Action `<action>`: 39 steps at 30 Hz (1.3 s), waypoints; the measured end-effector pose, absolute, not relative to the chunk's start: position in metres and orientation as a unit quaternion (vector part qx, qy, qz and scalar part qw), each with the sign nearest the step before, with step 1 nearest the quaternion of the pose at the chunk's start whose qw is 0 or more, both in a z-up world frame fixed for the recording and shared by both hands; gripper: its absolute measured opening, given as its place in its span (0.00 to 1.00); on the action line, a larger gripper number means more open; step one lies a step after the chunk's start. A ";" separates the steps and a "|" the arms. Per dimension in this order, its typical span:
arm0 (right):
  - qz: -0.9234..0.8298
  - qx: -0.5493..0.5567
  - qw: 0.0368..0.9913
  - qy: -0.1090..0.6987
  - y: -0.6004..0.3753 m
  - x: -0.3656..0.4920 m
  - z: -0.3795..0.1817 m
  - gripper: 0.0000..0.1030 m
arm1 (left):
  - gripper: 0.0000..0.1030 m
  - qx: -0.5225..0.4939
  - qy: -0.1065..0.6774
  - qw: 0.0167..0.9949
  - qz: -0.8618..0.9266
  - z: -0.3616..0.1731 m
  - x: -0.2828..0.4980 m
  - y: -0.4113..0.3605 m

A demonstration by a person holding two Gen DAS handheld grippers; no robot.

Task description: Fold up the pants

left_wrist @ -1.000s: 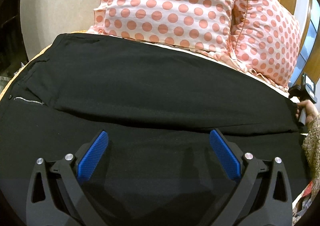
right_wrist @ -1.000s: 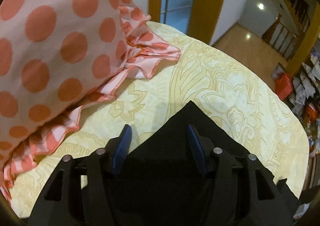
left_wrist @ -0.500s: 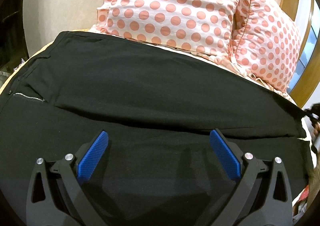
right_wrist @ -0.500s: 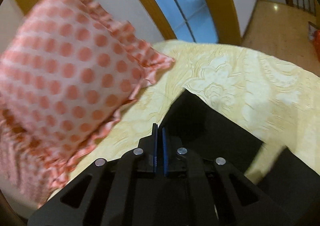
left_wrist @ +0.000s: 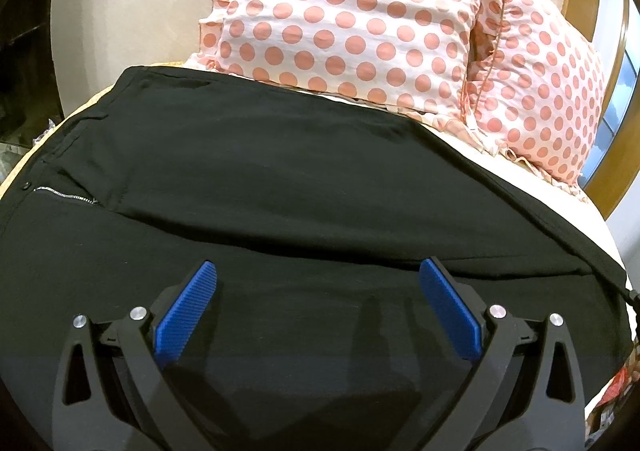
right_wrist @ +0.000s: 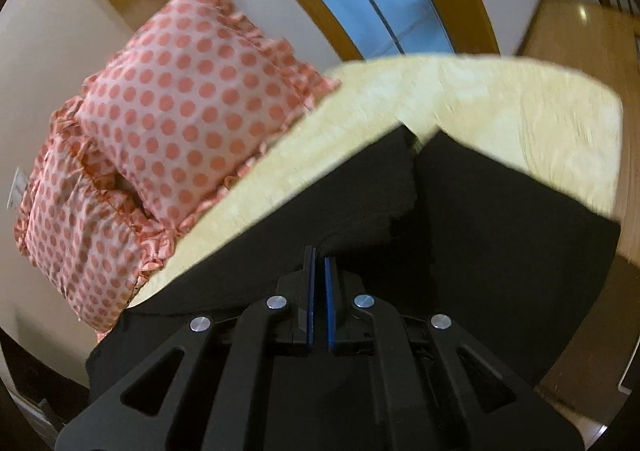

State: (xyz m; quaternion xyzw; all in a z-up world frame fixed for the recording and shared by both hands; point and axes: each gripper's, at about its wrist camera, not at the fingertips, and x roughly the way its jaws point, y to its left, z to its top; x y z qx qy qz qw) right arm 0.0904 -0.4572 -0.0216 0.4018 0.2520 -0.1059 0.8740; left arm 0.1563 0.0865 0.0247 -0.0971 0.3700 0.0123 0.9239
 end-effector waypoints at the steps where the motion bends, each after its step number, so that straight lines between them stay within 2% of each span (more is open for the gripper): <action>1: -0.100 0.416 0.868 0.253 -0.461 0.091 -0.025 0.05 | 0.98 -0.098 0.370 0.924 0.012 0.025 0.156 0.087; 8: -0.080 0.485 0.830 0.264 -0.477 0.094 -0.049 0.10 | 0.98 -0.104 0.368 0.924 0.015 0.024 0.155 0.089; 9: -0.079 0.493 0.825 0.264 -0.479 0.094 -0.052 0.17 | 0.98 -0.103 0.368 0.924 0.014 0.024 0.156 0.089; 10: -0.080 0.499 0.821 0.265 -0.480 0.093 -0.055 0.31 | 0.98 -0.102 0.369 0.924 0.013 0.024 0.156 0.089; 11: -0.081 0.502 0.820 0.262 -0.480 0.093 -0.056 0.37 | 0.98 -0.102 0.370 0.923 0.014 0.024 0.156 0.088; 14: -0.082 0.503 0.822 0.254 -0.481 0.092 -0.055 0.38 | 0.98 -0.102 0.370 0.923 0.013 0.024 0.156 0.088; 18: -0.087 0.493 0.830 0.246 -0.480 0.095 -0.054 0.37 | 0.98 -0.101 0.371 0.923 0.013 0.024 0.156 0.087; 20: -0.096 0.485 0.835 0.242 -0.480 0.098 -0.055 0.33 | 0.98 -0.099 0.373 0.923 0.013 0.023 0.156 0.086; 24: -0.099 0.476 0.837 0.252 -0.484 0.109 -0.062 0.07 | 0.98 -0.093 0.377 0.921 0.019 0.022 0.158 0.084; 25: -0.093 0.481 0.836 0.248 -0.486 0.109 -0.061 0.05 | 0.98 -0.092 0.377 0.921 0.020 0.022 0.158 0.084; 33: -0.080 0.459 0.874 0.135 -0.504 0.055 -0.005 0.03 | 0.98 -0.092 0.378 0.921 0.010 0.023 0.158 0.084; 39: -0.113 0.470 0.855 0.184 -0.503 0.038 -0.043 0.03 | 0.98 -0.125 0.366 0.922 -0.018 0.026 0.154 0.093</action>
